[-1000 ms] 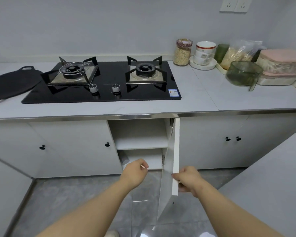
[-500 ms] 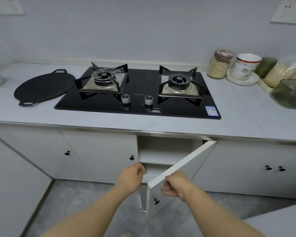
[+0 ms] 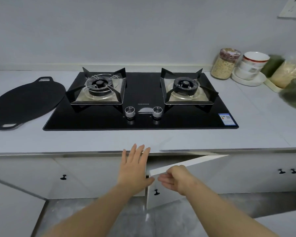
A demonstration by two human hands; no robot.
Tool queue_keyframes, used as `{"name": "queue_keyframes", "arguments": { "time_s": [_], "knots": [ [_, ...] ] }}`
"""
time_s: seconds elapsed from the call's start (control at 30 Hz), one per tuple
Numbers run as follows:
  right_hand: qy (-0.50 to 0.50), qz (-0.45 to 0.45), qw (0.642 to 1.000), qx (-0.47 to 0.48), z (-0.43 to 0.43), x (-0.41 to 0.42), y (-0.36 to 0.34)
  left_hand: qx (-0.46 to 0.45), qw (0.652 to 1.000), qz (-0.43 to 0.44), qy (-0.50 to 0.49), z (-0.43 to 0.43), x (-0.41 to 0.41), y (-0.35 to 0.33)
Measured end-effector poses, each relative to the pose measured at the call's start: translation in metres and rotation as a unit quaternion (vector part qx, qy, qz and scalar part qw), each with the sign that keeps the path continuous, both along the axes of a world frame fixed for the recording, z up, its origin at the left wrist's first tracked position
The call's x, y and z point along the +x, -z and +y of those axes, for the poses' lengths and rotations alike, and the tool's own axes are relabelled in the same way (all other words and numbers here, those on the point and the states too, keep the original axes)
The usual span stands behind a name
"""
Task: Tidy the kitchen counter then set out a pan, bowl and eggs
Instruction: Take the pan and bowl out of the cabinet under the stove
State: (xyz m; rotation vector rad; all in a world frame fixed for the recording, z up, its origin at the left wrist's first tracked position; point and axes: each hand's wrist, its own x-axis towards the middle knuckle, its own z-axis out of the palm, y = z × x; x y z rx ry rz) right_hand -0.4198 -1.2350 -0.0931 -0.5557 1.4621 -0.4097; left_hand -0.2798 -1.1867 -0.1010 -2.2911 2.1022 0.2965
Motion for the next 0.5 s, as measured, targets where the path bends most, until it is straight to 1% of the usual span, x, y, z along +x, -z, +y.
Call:
{"name": "queue_keyframes", "arguments": {
  "time_s": [0.1,0.23,0.33,0.43,0.5],
  "knots": [
    [0.014,-0.037,0.999,0.014,-0.009,0.001,0.000,-0.002,1.000,-0.019,-0.021,-0.008,-0.004,0.003],
    [0.022,-0.061,0.998,0.021,-0.016,0.004,0.003,-0.006,0.999,-0.014,-0.031,-0.018,-0.006,0.005],
    [0.029,-0.075,0.996,0.030,-0.021,0.006,0.003,-0.030,0.998,-0.019,-0.042,-0.025,-0.008,0.009],
    [0.026,-0.068,0.997,0.029,-0.025,0.009,0.001,-0.055,0.996,-0.041,-0.057,-0.034,-0.011,0.009],
    [0.026,-0.059,0.998,0.022,-0.026,0.010,0.002,-0.079,0.992,-0.072,-0.063,-0.040,-0.010,0.009]
  ]
}}
